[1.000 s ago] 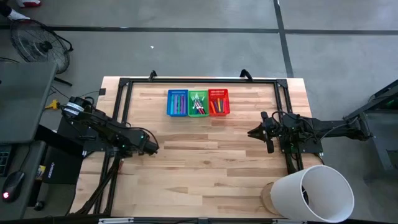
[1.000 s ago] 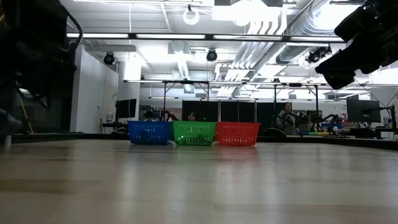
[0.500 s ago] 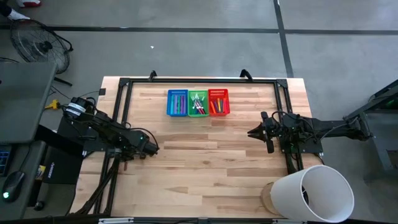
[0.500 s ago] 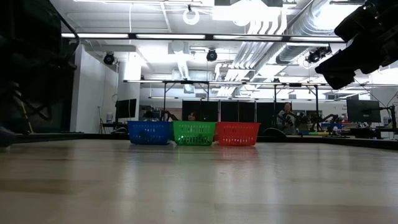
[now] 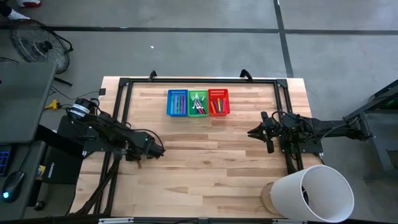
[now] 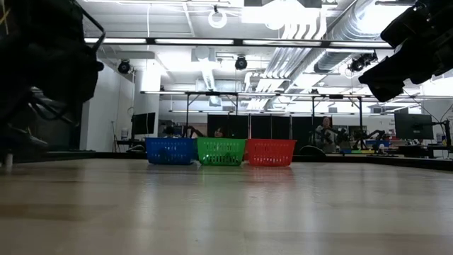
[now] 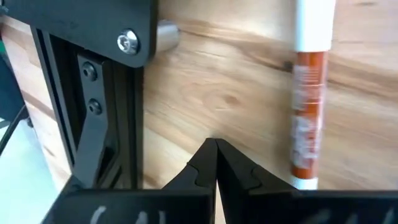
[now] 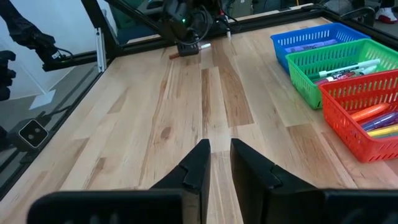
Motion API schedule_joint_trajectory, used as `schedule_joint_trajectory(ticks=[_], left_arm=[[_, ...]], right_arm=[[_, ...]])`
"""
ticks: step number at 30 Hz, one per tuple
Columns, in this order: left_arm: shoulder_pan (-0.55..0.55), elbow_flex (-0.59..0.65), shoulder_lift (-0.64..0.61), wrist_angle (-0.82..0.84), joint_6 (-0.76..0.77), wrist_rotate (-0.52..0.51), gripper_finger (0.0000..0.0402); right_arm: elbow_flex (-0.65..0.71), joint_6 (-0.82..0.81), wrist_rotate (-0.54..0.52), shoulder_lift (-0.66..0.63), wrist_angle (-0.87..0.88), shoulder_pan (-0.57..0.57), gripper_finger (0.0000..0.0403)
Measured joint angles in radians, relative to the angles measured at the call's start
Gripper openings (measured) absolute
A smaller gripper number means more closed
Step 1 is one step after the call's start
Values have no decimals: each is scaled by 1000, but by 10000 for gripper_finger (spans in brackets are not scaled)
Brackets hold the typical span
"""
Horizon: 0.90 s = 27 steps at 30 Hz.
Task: Pick & Place Markers
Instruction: Put the brown marker pen into the green bin
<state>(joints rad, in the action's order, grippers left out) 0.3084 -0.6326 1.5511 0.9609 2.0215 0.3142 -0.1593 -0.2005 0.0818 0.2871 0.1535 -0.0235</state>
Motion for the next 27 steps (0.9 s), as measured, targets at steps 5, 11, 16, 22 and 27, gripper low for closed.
schedule_joint_trajectory(ticks=[5, 11, 16, 22, 27], left_arm=[[-22, -47, 38, 16, 17, -53, 0], [-38, -105, 46, 39, 53, -149, 1], [-44, -196, -22, 110, 93, -370, 1], [-42, -256, -65, 150, 139, -470, 31], [-42, -282, -69, 93, -28, -558, 101]], right_arm=[[0, 0, 0, 0, 0, 0, 51], [0, 0, 0, 0, 0, 0, 49], [0, 0, -3, 0, 0, 0, 52], [0, 0, -4, 0, 0, 0, 49], [0, 0, -4, 0, 0, 0, 51]])
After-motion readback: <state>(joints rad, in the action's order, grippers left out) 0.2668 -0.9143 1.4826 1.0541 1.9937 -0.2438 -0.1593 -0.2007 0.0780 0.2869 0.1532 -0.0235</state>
